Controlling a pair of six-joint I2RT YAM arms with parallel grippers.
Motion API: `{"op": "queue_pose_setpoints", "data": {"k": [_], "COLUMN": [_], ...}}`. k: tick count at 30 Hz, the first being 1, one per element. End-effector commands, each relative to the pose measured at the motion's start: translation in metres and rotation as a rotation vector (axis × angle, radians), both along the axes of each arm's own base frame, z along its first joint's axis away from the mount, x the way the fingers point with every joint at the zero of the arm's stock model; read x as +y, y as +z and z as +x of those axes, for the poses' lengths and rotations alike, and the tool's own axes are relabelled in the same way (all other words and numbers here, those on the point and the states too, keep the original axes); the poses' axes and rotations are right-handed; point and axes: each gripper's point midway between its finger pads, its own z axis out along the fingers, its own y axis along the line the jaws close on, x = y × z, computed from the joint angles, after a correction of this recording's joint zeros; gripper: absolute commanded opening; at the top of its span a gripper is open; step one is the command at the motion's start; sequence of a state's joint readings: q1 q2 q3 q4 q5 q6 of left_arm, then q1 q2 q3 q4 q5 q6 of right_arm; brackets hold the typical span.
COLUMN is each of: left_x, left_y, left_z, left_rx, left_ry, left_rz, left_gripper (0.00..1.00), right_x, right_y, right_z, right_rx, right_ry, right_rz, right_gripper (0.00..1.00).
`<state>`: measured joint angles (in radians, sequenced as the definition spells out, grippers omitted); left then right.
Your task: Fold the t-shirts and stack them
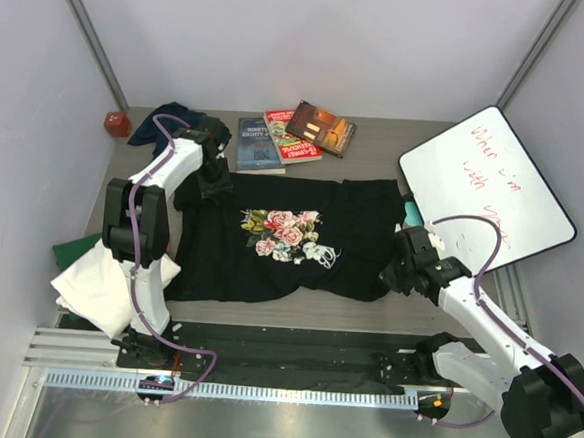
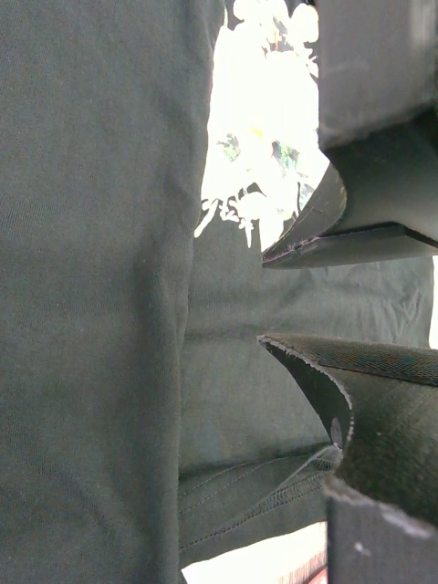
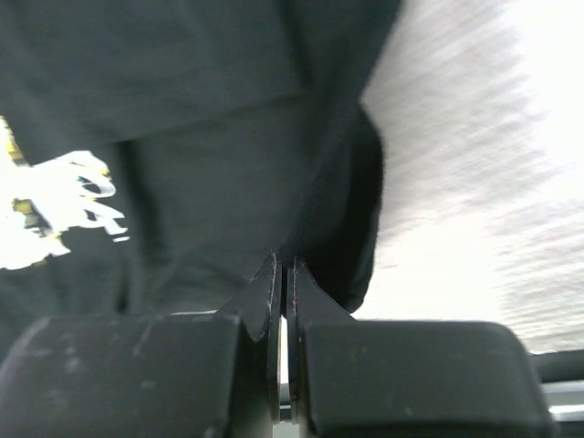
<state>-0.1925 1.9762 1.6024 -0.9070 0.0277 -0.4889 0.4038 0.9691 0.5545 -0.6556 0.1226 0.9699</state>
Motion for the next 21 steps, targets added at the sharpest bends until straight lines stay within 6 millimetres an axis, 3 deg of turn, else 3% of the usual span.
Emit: {"op": "queue_pose_setpoints", "data": {"k": [1, 6, 7, 8, 17, 18, 20, 21], "left_x": [-0.003, -0.004, -0.004, -0.003, -0.002, -0.002, -0.002, -0.002], "left_y": [0.010, 0.011, 0.011, 0.011, 0.011, 0.010, 0.010, 0.010], "left_z": [0.007, 0.006, 0.006, 0.007, 0.007, 0.008, 0.008, 0.008], "left_rx": [-0.027, -0.029, -0.029, -0.030, -0.027, -0.027, -0.027, -0.025], "left_ry": [-0.021, -0.022, -0.022, -0.020, -0.022, -0.022, -0.022, -0.022], "left_rz": [-0.009, -0.008, -0.008, -0.007, 0.001, 0.001, -0.002, -0.002], "left_gripper": [0.35, 0.35, 0.35, 0.35, 0.35, 0.35, 0.35, 0.35], "right_x": [0.018, 0.031, 0.034, 0.040, 0.070, 0.070, 0.074, 0.072], "right_y": [0.034, 0.054, 0.049, 0.059, 0.081, 0.073, 0.078, 0.064], "right_z": [0.031, 0.064, 0.073, 0.084, 0.163, 0.170, 0.185, 0.190], "right_rx": [-0.108, -0.157, -0.149, -0.173, -0.243, -0.229, -0.251, -0.222], "right_ry": [0.058, 0.101, 0.108, 0.126, 0.196, 0.194, 0.193, 0.188], "right_rz": [0.049, 0.040, 0.034, 0.037, 0.053, 0.043, 0.052, 0.044], "right_gripper": [0.01, 0.01, 0.01, 0.01, 0.01, 0.01, 0.01, 0.01]}}
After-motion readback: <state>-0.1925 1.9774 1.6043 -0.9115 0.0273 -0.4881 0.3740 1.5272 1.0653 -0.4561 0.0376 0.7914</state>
